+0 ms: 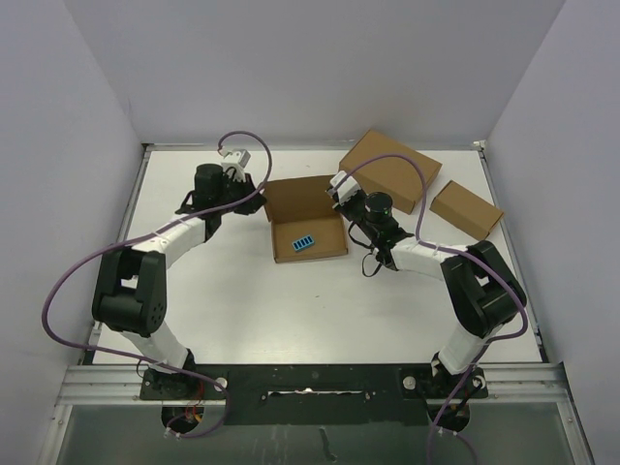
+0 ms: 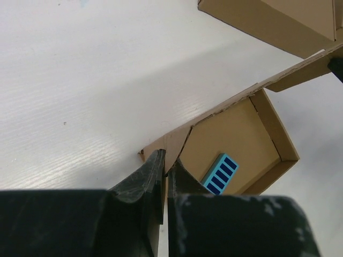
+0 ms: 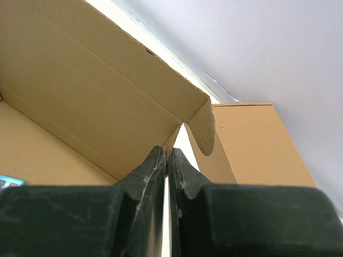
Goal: Fold the paper box
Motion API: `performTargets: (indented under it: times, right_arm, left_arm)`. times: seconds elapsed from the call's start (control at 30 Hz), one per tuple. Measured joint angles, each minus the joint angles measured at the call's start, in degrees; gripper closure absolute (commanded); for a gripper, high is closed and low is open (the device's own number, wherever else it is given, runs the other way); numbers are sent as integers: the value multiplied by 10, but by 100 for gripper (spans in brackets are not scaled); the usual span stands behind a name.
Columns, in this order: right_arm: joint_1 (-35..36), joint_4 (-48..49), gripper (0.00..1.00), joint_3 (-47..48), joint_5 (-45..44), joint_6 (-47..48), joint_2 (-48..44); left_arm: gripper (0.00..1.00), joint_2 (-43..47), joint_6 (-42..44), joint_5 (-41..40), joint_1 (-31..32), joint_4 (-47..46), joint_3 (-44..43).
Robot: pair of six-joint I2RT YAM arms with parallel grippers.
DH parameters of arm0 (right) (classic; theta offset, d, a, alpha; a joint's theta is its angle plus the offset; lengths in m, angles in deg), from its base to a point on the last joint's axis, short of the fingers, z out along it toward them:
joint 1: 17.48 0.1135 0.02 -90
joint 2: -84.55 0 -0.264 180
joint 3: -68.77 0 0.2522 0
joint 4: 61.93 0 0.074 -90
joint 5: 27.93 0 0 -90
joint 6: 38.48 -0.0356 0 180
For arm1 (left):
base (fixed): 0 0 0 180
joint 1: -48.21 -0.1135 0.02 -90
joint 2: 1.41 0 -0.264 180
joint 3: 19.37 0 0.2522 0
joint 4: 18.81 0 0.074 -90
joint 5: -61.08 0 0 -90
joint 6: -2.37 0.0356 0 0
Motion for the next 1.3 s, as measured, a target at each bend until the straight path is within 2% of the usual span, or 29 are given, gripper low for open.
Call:
performTargets:
  times: [0.23,0.63,0.97,1.3]
  right_arm:
    - [0,-6,100,0,-10,-16,0]
    - [15,-30,98,10,-93,-53,0]
    - [19,-40,97,11,-105,-90,-1]
    - [22,-91,97,10,-121,-150,-19]
  left_arm:
    - [100,0,-11,-53,23,-21,8]
    - [100,1,-11,-224,99,-112,49]
    - [100,31,-5,-254,117,-205,130]
    - [100,39,-9,-298,144,-229,152]
